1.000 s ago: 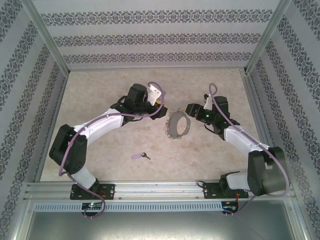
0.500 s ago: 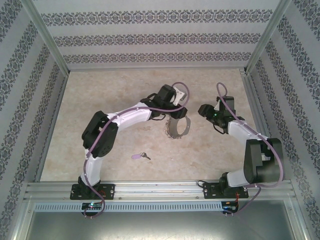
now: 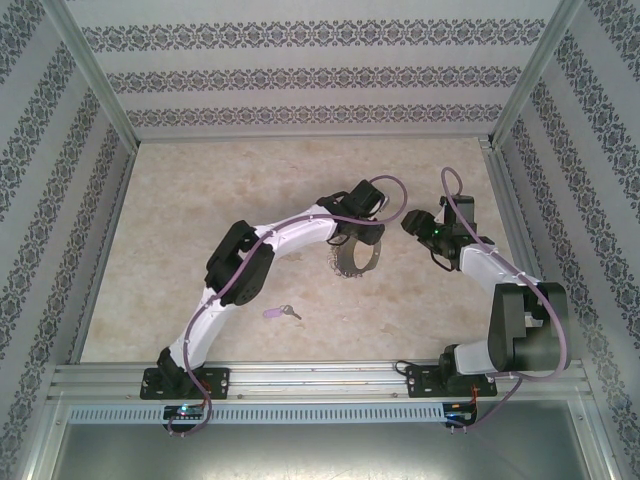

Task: Put the keys on the keyring

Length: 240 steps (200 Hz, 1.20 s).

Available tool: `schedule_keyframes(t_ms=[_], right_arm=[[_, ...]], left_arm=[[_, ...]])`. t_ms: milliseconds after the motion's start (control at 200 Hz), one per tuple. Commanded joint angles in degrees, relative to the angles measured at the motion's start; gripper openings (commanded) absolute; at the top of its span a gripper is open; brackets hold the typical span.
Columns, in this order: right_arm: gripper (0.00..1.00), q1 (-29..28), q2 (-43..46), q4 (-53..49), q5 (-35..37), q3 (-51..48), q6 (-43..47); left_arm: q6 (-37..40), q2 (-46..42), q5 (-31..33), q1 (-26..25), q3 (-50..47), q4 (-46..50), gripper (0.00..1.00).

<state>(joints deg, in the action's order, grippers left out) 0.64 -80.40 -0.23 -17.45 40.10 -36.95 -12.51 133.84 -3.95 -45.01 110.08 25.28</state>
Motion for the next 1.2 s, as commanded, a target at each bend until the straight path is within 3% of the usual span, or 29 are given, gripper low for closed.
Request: schedule_keyframes(t_ms=[0, 1194], right_arm=[[0.62, 0.6, 0.9, 0.7, -0.9, -0.6, -0.5], [0.63, 0.6, 1.2, 1.3, -1.0, -0.3, -0.1]], left_arm=[[-0.6, 0.9, 2.8, -0.8, 2.5, 2.7, 0.44], [1.9, 6.5, 2.8, -0.8, 7.4, 0.2, 0.36]])
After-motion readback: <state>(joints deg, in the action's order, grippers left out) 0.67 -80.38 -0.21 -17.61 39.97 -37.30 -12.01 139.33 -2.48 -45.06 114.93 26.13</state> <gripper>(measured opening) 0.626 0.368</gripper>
